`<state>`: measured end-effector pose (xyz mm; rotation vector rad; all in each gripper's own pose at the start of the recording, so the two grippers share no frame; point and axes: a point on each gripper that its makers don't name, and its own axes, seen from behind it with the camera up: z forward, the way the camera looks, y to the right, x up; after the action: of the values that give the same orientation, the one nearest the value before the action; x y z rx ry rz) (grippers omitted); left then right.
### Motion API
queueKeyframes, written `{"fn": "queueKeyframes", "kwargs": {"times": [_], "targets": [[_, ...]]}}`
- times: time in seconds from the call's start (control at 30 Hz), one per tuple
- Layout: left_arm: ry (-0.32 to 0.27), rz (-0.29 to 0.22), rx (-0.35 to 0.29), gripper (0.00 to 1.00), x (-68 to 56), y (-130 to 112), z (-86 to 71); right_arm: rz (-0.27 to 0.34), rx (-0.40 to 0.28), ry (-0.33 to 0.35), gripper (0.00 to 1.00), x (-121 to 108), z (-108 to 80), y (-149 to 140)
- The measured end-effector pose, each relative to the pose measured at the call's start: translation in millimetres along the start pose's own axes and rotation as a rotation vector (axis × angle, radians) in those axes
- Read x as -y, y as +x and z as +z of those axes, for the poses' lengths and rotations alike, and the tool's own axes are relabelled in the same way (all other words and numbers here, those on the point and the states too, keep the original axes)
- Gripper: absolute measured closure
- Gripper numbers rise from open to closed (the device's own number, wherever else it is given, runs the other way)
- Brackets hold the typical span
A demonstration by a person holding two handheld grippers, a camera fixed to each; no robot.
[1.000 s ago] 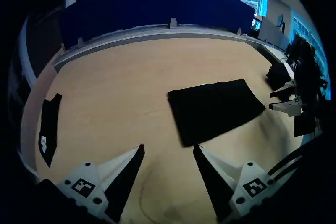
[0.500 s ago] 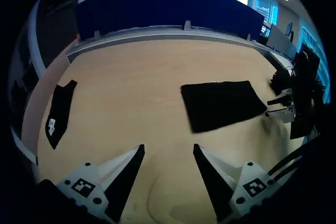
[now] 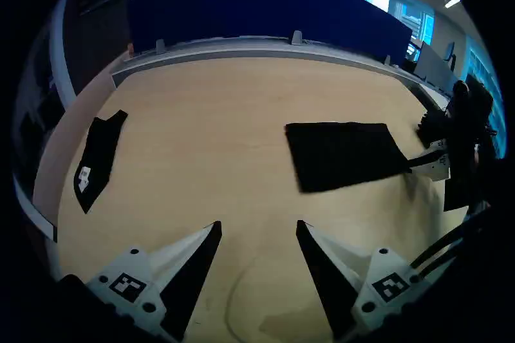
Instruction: Fold towel
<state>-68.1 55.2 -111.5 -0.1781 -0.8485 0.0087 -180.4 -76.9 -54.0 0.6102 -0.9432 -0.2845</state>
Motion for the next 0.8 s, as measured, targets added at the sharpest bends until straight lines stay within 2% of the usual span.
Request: {"fn": "queueKeyframes", "kwargs": {"times": [0.23,0.4,0.5,0.8], "targets": [[0.0,0.002,0.001,0.14,-0.1,0,1.3,-0.002,0.009,0.007,0.72,0,-0.2,-3],[0.001,0.0,0.0,0.15,0.2,1,0.9,-0.003,0.022,0.011,0.89,0,1.0,-6],[0.001,0.0,-0.002,0.15,-0.4,2,0.3,0.003,0.022,0.01,0.94,-2,2.1,-5],[0.004,0.0,-0.006,0.15,0.6,5,-2.1,-0.012,-0.01,0.001,0.96,-3,-3.3,10]]}}
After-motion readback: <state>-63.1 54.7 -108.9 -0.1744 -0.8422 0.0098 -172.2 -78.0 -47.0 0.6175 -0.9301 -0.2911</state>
